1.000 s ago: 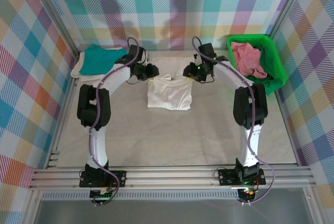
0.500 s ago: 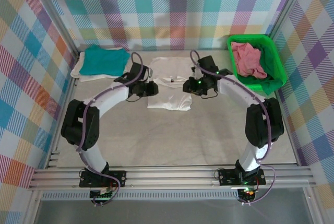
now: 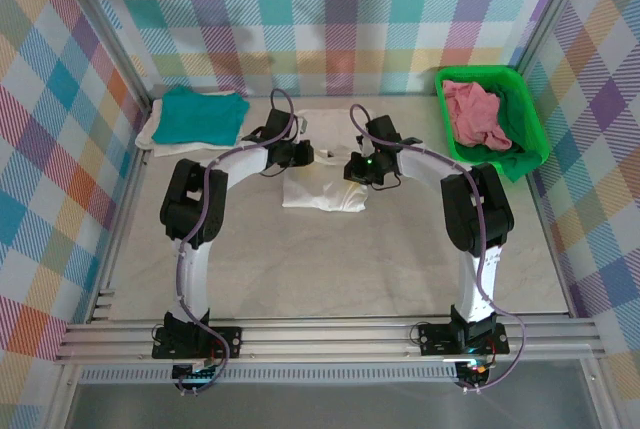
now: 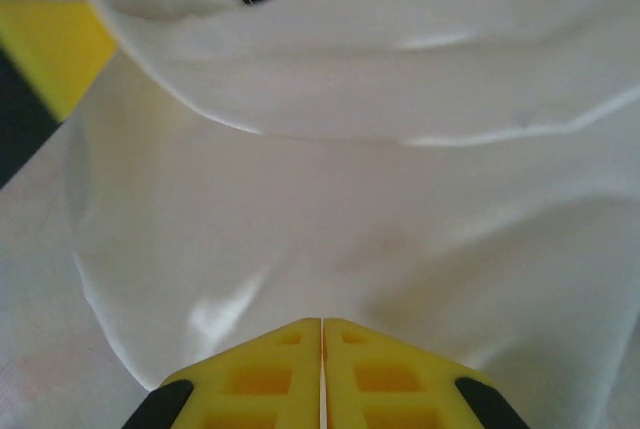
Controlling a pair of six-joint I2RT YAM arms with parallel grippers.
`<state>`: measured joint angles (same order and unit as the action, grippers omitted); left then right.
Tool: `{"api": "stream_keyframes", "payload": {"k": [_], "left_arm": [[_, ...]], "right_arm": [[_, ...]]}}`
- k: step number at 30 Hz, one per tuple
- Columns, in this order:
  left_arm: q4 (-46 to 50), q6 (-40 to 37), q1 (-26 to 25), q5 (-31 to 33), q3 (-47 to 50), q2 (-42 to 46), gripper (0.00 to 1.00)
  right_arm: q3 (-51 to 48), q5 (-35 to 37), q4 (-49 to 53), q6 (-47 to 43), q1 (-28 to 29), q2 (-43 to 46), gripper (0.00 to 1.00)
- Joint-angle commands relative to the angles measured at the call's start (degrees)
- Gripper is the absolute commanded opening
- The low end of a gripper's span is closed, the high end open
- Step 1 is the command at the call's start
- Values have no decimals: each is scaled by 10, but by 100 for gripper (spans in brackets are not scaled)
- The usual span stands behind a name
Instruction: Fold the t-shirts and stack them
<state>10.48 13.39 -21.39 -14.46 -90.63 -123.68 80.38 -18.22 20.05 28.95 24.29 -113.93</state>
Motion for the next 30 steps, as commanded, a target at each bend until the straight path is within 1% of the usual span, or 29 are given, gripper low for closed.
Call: {"api": "stream_keyframes", "payload": {"k": [1,4,7,9,11,13,15,21,26,28,30], "left_arm": [[-7,-28,14,-4,-51,-31,13],[-19,-30,26,-10,-93,-63,13],[8,-33,36,-12,-166,-109,12],[23,-32,39,-14,-201,-131,12],[29,-29,41,-13,-212,-134,12],[24,-22,42,-6,-201,-116,11],[9,-12,42,2,-168,-80,12],[-67,22,42,28,-10,90,18],[-114,44,17,60,141,220,21],[-126,47,8,63,180,243,23],[-140,44,2,56,207,247,24]], "right_arm": [[9,7,-30,7,0,-1,10],[2,11,-41,6,0,-8,10],[11,8,-51,7,0,-19,11],[29,15,-41,4,-1,-29,11],[45,21,-43,5,-4,-36,12],[60,19,-44,12,-15,-48,12],[82,15,-42,14,-26,-66,12],[168,24,-25,3,-57,-145,11],[253,15,-21,8,-72,-212,11],[288,9,-8,5,-72,-231,11],[313,0,2,9,-72,-239,10]]}}
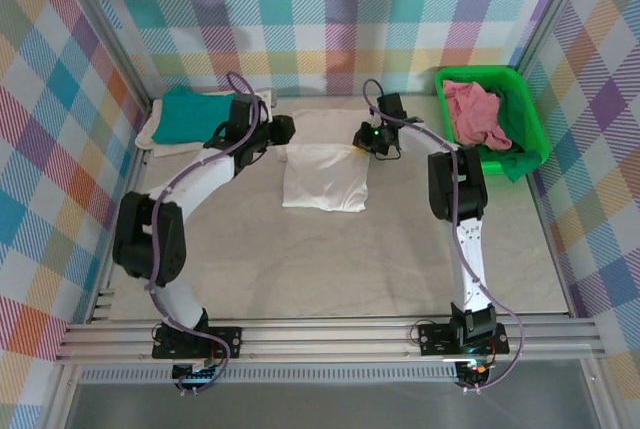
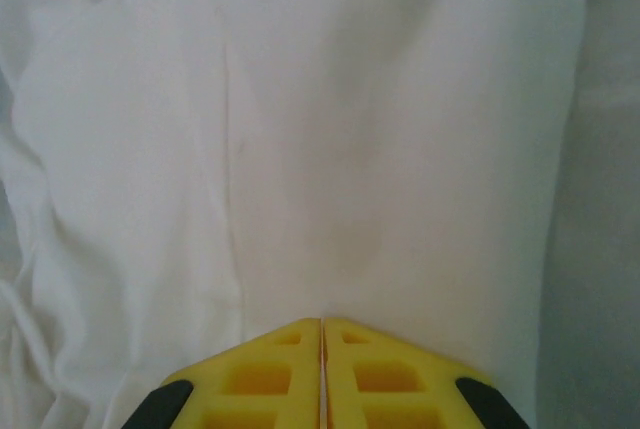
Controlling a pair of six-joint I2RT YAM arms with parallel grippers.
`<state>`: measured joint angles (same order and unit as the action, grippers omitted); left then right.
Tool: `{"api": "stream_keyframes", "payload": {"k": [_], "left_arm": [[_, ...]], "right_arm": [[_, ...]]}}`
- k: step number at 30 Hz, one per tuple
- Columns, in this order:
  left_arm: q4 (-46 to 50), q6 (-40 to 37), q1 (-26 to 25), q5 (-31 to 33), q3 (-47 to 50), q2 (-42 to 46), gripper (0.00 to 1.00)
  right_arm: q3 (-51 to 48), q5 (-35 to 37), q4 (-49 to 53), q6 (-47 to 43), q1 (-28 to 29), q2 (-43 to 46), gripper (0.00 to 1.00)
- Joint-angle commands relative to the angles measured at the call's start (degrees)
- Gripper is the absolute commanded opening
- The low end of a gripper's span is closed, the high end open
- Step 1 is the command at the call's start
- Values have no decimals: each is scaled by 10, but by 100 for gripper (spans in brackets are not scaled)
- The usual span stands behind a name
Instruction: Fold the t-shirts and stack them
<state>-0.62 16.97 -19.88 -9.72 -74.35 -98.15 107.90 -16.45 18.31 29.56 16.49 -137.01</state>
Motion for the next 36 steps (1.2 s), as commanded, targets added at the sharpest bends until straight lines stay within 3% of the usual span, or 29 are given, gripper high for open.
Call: {"api": "stream_keyframes", "payload": {"k": [1,6,10,13,17,24,29,33,36], "left_arm": [[-28,8,-13,3,48,-15,23],[-27,19,-13,-12,71,-30,22],[-99,55,-14,-53,145,-4,20],[-141,72,-16,-74,199,3,18],[-156,80,-17,-87,246,-23,15],[-162,101,-16,-63,333,-40,13],[-167,132,-17,-69,379,-17,15],[-114,142,-20,-59,384,62,15],[-60,153,-21,-48,377,123,24]], "right_arm": [[40,-21,21,8,6,-4,11],[0,-40,43,19,9,75,13],[-138,-49,17,15,31,201,18],[-245,-78,-12,22,54,264,14],[-345,-142,-75,58,71,267,10],[-434,-87,-115,36,68,212,5],[-466,-103,-112,35,64,213,3],[-472,-97,-69,32,65,287,6],[-488,-90,-49,46,64,348,21]]}}
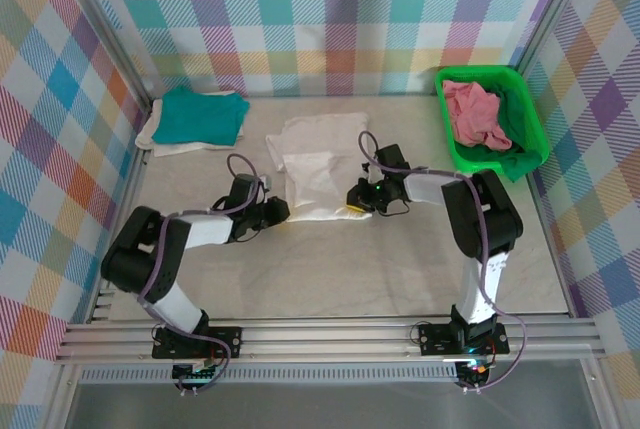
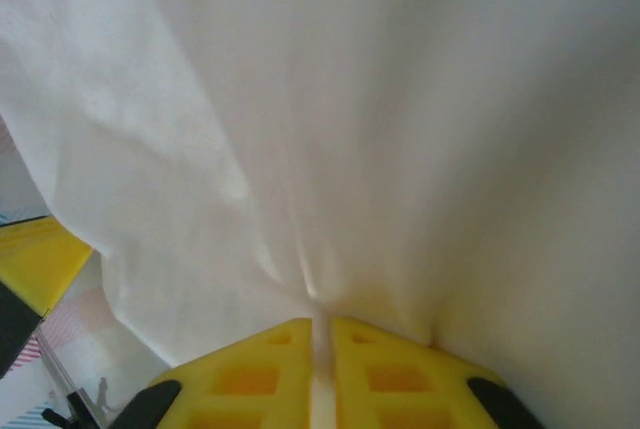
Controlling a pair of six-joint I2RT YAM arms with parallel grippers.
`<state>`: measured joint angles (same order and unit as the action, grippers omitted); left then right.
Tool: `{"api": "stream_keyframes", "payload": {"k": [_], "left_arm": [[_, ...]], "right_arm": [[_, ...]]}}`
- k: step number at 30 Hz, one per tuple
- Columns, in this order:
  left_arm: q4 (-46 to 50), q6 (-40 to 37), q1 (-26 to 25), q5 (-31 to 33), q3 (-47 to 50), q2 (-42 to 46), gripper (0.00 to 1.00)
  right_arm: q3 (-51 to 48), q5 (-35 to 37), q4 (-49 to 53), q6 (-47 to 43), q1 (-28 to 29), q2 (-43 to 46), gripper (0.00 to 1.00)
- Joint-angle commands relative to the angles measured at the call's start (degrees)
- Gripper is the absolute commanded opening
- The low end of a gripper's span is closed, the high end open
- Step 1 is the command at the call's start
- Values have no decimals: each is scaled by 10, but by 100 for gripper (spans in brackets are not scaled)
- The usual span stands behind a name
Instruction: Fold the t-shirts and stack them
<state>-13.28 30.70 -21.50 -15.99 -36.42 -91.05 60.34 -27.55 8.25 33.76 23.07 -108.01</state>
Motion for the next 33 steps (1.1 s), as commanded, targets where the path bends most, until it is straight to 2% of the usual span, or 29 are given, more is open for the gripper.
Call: {"api": "stream_keyframes", "payload": {"k": [1,5,8,10,17,26,30,33], "left_arm": [[89,17,-4,19,-8,62,27],[119,30,1,-18,-39,33,37],[96,48,-6,-55,-53,-4,44],[104,45,-20,-42,-61,-14,53],[118,40,-45,-34,-87,-44,56],[105,40,-65,-33,-112,-82,51],[106,39,-66,-23,-111,-91,40],[98,41,-66,-24,-112,-97,27]], "right_arm": [[-17,27,57,13,-1,74,24],[-26,38,64,44,-7,85,29],[-33,52,57,54,-7,90,30],[-34,70,66,55,-7,92,35],[-43,67,45,57,-10,89,36],[-56,78,45,63,-11,100,37],[-82,108,46,82,-21,140,38],[-99,88,40,88,-45,157,39]]}}
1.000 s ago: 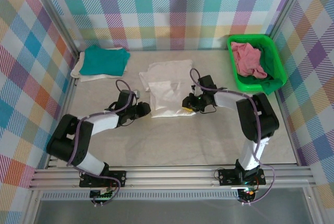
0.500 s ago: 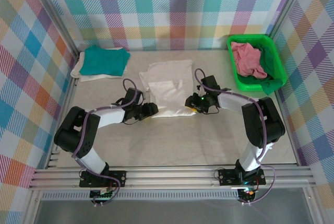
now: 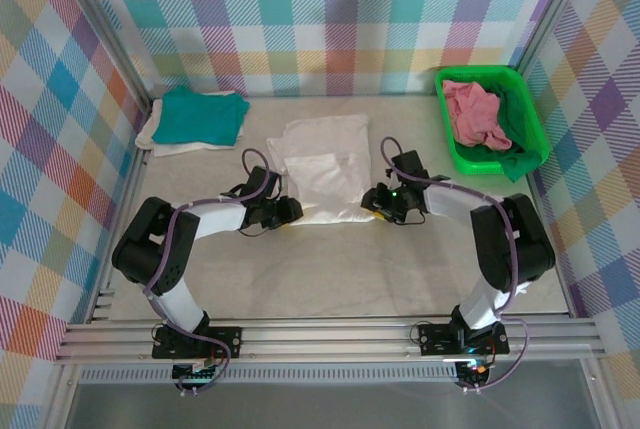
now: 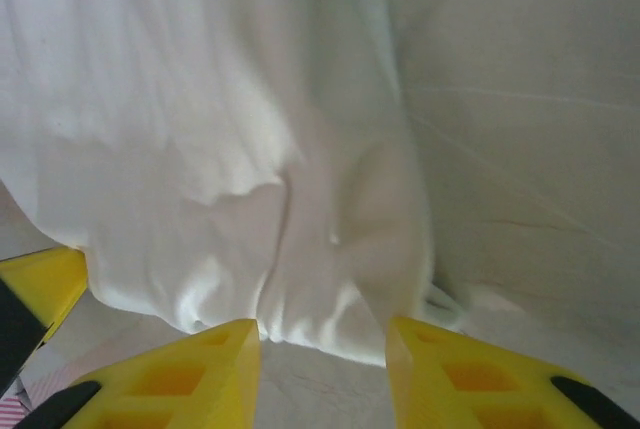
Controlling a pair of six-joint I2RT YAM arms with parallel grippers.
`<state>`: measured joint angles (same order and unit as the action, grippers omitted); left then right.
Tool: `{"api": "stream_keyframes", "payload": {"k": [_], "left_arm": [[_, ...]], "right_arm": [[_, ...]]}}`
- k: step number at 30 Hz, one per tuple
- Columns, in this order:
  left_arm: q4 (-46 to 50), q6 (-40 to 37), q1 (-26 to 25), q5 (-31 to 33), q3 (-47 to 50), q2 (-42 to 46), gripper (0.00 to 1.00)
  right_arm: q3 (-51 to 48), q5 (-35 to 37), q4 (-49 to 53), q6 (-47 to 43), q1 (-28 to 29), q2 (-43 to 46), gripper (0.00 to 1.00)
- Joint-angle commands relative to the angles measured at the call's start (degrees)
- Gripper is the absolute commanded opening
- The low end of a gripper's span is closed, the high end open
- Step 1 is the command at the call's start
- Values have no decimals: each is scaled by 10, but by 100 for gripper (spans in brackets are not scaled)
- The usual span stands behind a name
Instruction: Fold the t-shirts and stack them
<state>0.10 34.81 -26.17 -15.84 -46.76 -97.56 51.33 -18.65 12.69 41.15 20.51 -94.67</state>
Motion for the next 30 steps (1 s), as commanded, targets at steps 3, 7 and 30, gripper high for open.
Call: {"api": "stream_keyframes", "payload": {"k": [3,7,30], "left_arm": [[-34,-2,-20,-21,-13,-36,17],[-29,-5,-20,-13,-18,-32,9],[5,-17,-7,14,10,9,0]], "right_arm": [[-4,-5,21,3,-24,22,40],[-5,-28,29,2,-24,12,40],[25,-56,27,-23,-22,-58,48]]}}
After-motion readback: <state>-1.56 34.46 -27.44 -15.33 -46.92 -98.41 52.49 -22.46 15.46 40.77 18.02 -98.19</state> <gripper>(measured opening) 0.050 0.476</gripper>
